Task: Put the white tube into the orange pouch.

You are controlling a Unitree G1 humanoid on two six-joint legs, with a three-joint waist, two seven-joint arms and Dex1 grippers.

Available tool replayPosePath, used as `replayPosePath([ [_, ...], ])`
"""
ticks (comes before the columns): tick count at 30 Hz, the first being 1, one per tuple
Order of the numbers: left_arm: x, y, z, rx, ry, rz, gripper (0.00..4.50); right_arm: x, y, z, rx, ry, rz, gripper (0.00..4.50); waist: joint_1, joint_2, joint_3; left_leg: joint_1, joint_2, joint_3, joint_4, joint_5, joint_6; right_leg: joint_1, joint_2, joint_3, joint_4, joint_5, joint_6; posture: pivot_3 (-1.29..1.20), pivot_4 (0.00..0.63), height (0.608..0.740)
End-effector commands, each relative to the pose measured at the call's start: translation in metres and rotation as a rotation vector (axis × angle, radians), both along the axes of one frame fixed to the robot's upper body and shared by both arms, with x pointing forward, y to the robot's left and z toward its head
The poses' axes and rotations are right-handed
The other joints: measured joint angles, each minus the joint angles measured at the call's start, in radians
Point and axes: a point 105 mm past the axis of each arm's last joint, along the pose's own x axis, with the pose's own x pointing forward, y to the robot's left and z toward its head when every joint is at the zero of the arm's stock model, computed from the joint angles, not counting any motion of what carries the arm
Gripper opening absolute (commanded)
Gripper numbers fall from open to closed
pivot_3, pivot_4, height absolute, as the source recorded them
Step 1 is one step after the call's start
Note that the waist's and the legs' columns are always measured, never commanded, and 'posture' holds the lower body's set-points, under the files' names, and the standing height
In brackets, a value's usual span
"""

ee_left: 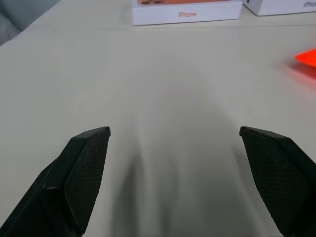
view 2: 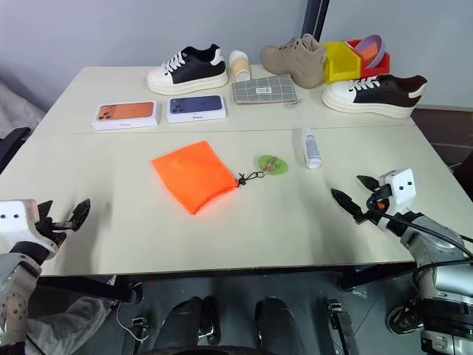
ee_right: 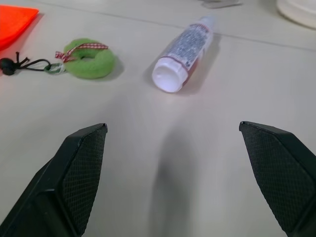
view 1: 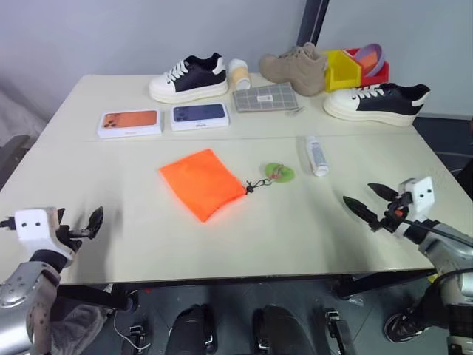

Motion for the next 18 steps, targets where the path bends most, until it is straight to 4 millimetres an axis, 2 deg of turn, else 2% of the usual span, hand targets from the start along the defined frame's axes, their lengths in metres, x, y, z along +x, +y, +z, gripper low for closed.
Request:
replayPosePath([
  [1, -0.002, 0.003, 0.018, 0.033, -0.053, 0.003, 4.5, 0.004, 0.003, 0.015, -0.002, -0.058, 0.016, 4.45, 0.0, 0.0, 0.0, 0.0, 0.0, 0.0, 0.0, 0.0, 0.0, 0.0, 0.0, 0.0, 0.0, 0.0, 0.0, 0.0, 0.15, 0.74],
  [6, 0.007, -0.003, 0.023, 0.034, -0.071, -0.021, 4.5, 0.007, 0.004, 0.019, -0.009, -0.073, 0.019, 4.45, 0.002, 0.0, 0.0, 0.0, 0.0, 0.0, 0.0, 0.0, 0.0, 0.0, 0.0, 0.0, 0.0, 0.0, 0.0, 0.0, 0.15, 0.74],
  [9, 0.017, -0.016, 0.029, 0.045, -0.087, -0.072, 4.5, 0.007, 0.005, 0.018, -0.009, -0.077, 0.019, 4.45, 0.003, 0.0, 0.0, 0.0, 0.0, 0.0, 0.0, 0.0, 0.0, 0.0, 0.0, 0.0, 0.0, 0.0, 0.0, 0.0, 0.15, 0.74],
  [13, 0.033, -0.06, 0.049, 0.072, -0.158, -0.234, 4.5, 0.008, 0.013, 0.022, -0.009, -0.095, 0.041, 4.45, 0.006, 0.0, 0.0, 0.0, 0.0, 0.0, 0.001, 0.0, 0.0, 0.001, 0.0, 0.0, 0.0, 0.001, 0.002, 0.0, 0.15, 0.74],
  [18, 0.049, -0.126, 0.063, 0.219, -0.192, -0.473, 4.5, 0.009, 0.025, 0.029, -0.02, -0.122, 0.082, 4.45, 0.006, 0.0, 0.0, 0.0, 0.0, 0.0, 0.001, 0.0, 0.0, 0.002, 0.001, 0.0, 0.0, 0.002, 0.003, 0.0, 0.15, 0.74],
])
